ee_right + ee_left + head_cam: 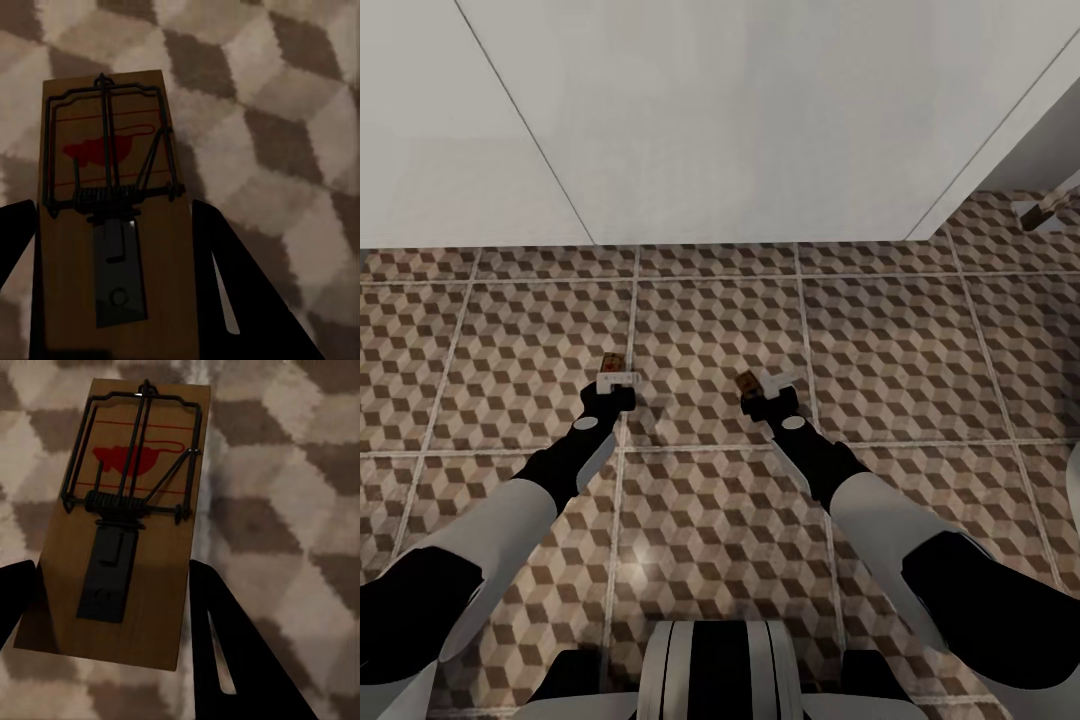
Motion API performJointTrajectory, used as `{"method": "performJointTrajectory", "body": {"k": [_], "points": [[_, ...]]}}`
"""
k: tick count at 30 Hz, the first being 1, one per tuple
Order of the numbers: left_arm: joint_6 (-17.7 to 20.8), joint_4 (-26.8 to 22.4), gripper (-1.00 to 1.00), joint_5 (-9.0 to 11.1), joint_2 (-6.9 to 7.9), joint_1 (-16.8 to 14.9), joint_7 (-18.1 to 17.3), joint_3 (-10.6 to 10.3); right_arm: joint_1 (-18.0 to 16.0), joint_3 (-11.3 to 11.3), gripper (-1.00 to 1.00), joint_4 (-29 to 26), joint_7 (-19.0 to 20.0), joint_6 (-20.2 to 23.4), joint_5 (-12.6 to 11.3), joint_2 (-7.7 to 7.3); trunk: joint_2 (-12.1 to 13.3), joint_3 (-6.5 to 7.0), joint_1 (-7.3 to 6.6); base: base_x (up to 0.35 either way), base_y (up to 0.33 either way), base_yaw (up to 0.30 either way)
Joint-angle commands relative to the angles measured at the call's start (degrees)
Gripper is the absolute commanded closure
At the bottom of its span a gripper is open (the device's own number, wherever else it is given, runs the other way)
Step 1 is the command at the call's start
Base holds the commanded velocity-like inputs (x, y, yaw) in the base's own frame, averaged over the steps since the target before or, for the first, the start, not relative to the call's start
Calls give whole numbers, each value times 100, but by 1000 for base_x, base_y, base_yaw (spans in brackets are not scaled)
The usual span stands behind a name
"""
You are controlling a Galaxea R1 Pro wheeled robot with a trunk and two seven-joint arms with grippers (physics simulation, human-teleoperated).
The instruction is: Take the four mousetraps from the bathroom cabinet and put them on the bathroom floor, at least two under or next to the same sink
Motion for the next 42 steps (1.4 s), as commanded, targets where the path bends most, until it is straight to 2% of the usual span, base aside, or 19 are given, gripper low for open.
{"method": "performJointTrajectory", "body": {"k": [1,17,31,33,37,42], "points": [[-19,-13,100,40,7,-4,42,-48,-3,48,100,-11,-37,8,-78,-2,-1,-3,-1,0,0,0],[-2,-65,100,39,-12,-4,44,-217,-3,55,100,-17,-37,-22,-74,-15,-23,-357,40,0,0,0],[-1,-123,100,39,-10,-4,50,-224,-37,47,100,-126,-42,2,-69,6,-31,-363,56,0,0,0],[4,-190,100,39,-10,-4,51,-224,-174,47,100,-150,-56,59,-58,18,-31,-363,56,0,0,0],[12,-378,100,39,-7,-4,54,-224,-567,47,100,-157,-69,328,138,29,-31,-363,56,0,0,0],[15,-459,100,39,4,-4,60,-224,-672,47,100,-141,-73,425,237,60,-31,-363,56,0,0,0]]}}
